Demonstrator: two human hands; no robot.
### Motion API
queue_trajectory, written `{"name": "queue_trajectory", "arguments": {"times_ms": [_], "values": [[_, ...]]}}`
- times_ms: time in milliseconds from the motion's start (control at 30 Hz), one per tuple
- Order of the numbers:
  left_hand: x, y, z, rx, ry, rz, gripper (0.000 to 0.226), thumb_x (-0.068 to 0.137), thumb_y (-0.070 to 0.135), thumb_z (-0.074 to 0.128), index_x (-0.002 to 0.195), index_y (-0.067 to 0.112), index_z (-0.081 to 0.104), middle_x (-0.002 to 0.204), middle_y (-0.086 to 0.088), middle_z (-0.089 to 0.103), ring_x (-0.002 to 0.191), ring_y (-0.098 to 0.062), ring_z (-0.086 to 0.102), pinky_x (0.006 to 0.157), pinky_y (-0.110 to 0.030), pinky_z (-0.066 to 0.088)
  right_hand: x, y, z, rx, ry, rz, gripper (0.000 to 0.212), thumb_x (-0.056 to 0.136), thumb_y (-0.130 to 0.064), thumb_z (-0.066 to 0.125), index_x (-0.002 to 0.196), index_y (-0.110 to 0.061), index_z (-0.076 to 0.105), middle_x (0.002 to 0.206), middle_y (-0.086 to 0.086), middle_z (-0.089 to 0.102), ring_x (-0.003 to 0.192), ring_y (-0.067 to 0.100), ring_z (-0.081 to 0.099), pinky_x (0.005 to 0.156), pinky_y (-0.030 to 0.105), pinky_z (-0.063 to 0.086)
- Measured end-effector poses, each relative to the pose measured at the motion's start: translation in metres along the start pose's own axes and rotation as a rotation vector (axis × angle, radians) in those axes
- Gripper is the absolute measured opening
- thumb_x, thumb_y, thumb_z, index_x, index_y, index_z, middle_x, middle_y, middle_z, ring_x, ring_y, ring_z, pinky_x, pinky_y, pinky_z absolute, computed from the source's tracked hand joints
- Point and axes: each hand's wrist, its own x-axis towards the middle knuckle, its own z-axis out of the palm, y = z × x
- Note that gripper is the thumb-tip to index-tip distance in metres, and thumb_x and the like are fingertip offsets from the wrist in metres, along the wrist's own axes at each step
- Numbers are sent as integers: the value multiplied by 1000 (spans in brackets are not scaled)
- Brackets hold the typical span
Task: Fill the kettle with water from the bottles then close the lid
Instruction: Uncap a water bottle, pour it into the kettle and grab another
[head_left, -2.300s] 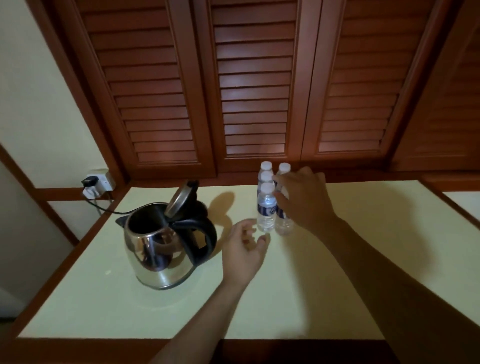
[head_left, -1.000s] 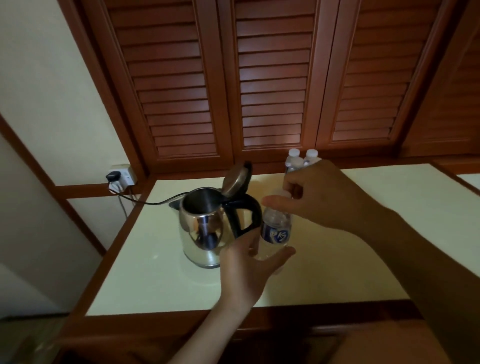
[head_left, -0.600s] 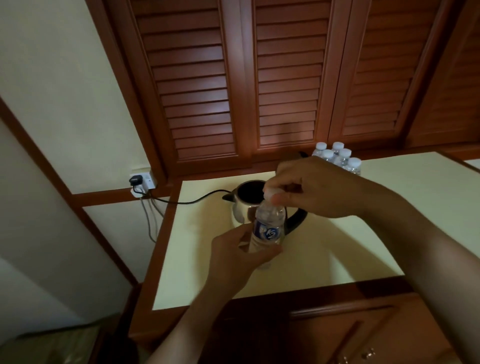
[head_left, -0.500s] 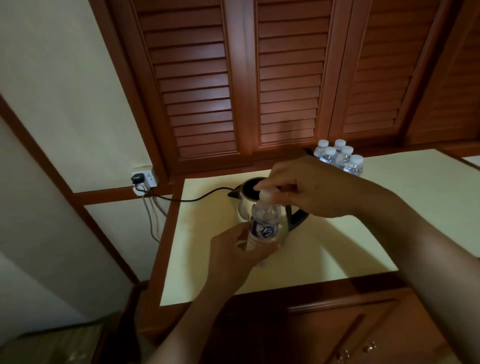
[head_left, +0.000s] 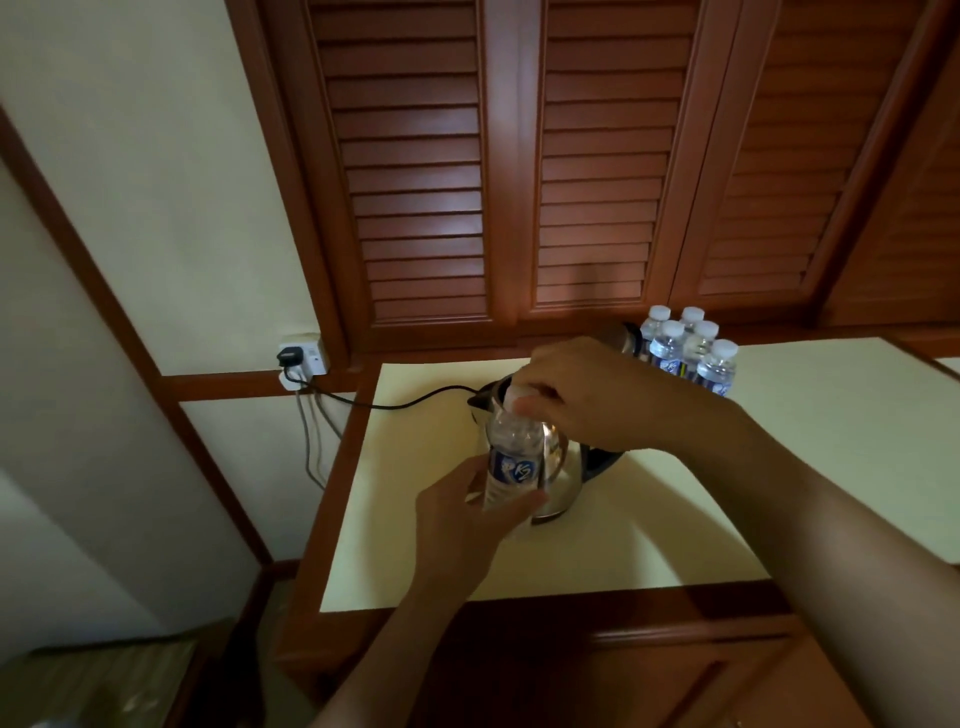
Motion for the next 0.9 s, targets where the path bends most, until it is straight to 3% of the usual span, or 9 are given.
{"name": "queue_trajectory", "arguments": {"times_ms": [100, 167, 233, 267, 333, 433, 600, 767, 900], "values": [[-2, -3, 4, 4, 20, -20, 41, 70, 34, 89, 98, 49, 63, 88, 30, 73, 83, 2, 72, 71, -17, 57, -4, 1, 3, 39, -19, -35, 33, 100, -22, 51, 71, -36, 47, 81, -5, 48, 74, 12, 49, 70, 41, 48], [-2, -4, 6, 5, 30, -22, 41, 70, 34, 90, 97, 50, 63, 87, 33, 72, 83, 4, 71, 71, -14, 56, -7, 2, 8, 61, 37, -59, 31, 101, -20, 50, 79, -42, 53, 83, -6, 49, 76, 11, 50, 72, 42, 49], [-3, -5, 7, 4, 38, -25, 41, 70, 35, 89, 99, 48, 64, 87, 30, 73, 83, 4, 71, 70, -12, 55, -9, 6, 12, 98, 121, -35, 21, 102, -20, 49, 112, -31, 64, 98, -5, 53, 86, 10, 52, 77, 32, 48], [-3, -6, 8, -5, 45, -30, 39, 70, 35, 89, 101, 44, 66, 88, 27, 74, 84, 3, 72, 70, -12, 55, -12, 9, 13, 125, 176, -3, 26, 103, -20, 48, 126, -24, 60, 106, -5, 53, 91, 9, 52, 80, 25, 45], [-5, -8, 11, -45, 59, -41, 38, 69, 39, 87, 104, 31, 72, 91, 19, 77, 86, -1, 73, 71, -14, 55, -24, 13, 21, 199, 291, 69, 32, 104, -24, 46, 135, -20, 54, 109, -12, 50, 92, -1, 48, 79, 12, 37], [-8, -10, 12, -81, 77, -63, 42, 70, 38, 86, 107, 25, 73, 95, 17, 77, 88, -1, 72, 72, -13, 54, -53, 18, 50, 288, 411, 130, 30, 105, -32, 45, 131, -22, 58, 102, -22, 48, 94, -7, 50, 78, 7, 34], [-9, -17, 8, -80, 98, -109, 34, 74, 20, 88, 105, 26, 73, 93, 18, 77, 89, 2, 71, 71, -9, 51, -103, 38, 124, 331, 522, 316, 12, 101, -32, 54, 108, -27, 62, 89, -15, 52, 79, 9, 55, 70, 14, 40], [-11, -19, 7, -78, 120, -138, 37, 74, 20, 89, 107, 25, 73, 93, 16, 77, 89, 2, 71, 71, -8, 51, -122, 81, 189, -33, 355, 391, 26, 102, -39, 43, 103, -20, 60, 102, -4, 56, 91, 22, 58, 74, 36, 49], [-11, -20, 6, -69, 105, -132, 35, 77, 20, 87, 109, 26, 73, 95, 16, 77, 90, 1, 71, 73, -10, 52, -113, 95, 207, -50, 375, 568, 30, 91, -43, 59, 99, -15, 67, 100, 3, 65, 90, 28, 62, 72, 38, 50]]}}
